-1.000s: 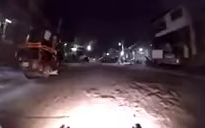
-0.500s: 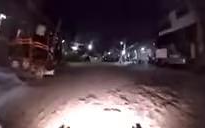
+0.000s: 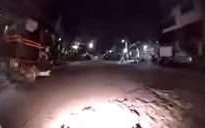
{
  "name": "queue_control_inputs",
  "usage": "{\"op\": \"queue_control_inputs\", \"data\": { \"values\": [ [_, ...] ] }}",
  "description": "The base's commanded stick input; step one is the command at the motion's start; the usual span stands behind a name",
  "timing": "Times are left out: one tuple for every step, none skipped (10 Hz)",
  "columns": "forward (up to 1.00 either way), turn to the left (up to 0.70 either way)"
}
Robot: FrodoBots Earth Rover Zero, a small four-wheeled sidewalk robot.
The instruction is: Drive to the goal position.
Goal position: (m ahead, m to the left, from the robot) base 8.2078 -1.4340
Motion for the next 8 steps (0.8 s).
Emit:
{"op": "queue_control_inputs", "data": {
  "values": [
    [0.85,-0.01],
    [0.85,0.00],
    [0.85,0.00],
    [0.85,0.00],
    [0.85,0.00],
    [0.85,0.00],
    [0.85,0.00],
    [0.85,0.00]
  ]
}}
